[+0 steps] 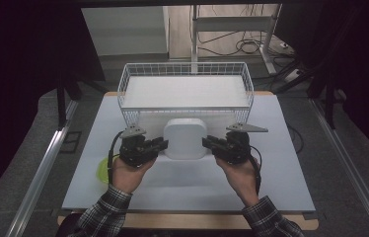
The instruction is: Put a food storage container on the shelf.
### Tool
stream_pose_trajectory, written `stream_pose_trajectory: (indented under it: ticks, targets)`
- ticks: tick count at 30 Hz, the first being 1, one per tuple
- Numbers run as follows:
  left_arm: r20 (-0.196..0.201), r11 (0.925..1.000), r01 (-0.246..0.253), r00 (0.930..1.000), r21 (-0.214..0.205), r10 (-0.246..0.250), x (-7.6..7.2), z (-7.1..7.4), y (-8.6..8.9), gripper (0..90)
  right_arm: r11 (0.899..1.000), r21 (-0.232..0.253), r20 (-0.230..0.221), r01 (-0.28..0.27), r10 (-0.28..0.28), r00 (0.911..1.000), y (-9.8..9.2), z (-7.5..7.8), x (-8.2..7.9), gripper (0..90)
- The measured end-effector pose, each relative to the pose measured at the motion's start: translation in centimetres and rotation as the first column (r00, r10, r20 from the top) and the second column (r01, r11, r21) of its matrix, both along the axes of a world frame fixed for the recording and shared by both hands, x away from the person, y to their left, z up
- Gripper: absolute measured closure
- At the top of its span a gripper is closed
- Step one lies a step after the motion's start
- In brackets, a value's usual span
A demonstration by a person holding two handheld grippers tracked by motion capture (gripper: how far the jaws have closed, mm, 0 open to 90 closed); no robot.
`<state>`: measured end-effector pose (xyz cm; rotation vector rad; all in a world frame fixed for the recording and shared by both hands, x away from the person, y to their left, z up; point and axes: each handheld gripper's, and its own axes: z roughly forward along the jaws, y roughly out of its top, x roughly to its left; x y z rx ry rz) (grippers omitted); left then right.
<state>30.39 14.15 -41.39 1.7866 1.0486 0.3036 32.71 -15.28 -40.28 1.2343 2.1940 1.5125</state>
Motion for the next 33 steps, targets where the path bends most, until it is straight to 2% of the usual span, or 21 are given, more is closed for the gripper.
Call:
stream_pose_trajectory:
  ticks: [10, 20, 25, 28, 33]
  targets:
    - [0.042, 1.0000, -0.006, 0.9991, 0.003, 0.005, 0.3, 2.0, 0.1, 74.6, 1.000, 0.004, 0.022, 0.004, -0.004, 0.9997, 0.2, 1.4, 0.4, 75.1]
    - [0.085, 0.9999, -0.009, 0.9964, 0.006, 0.009, 0.8, 4.2, 0.0, 74.2, 1.000, 0.013, 0.075, 0.014, -0.015, 0.9970, 0.2, 4.0, 0.9, 75.1]
    - [0.108, 0.9999, -0.017, 0.9940, -0.002, 0.017, 1.5, 5.9, 0.2, 74.2, 1.000, 0.007, 0.114, 0.018, -0.019, 0.9933, 0.5, 5.9, 1.3, 75.1]
    - [0.117, 0.9998, -0.017, 0.9930, -0.004, 0.018, 1.7, 6.4, 0.3, 74.4, 1.000, 0.009, 0.119, 0.020, -0.021, 0.9927, 0.6, 6.4, 1.6, 75.1]
    - [0.112, 0.9996, -0.022, 0.9934, -0.016, 0.024, 2.9, 7.3, 0.7, 74.6, 0.999, 0.021, 0.113, 0.024, -0.026, 0.9932, 1.0, 7.3, 2.7, 75.1]
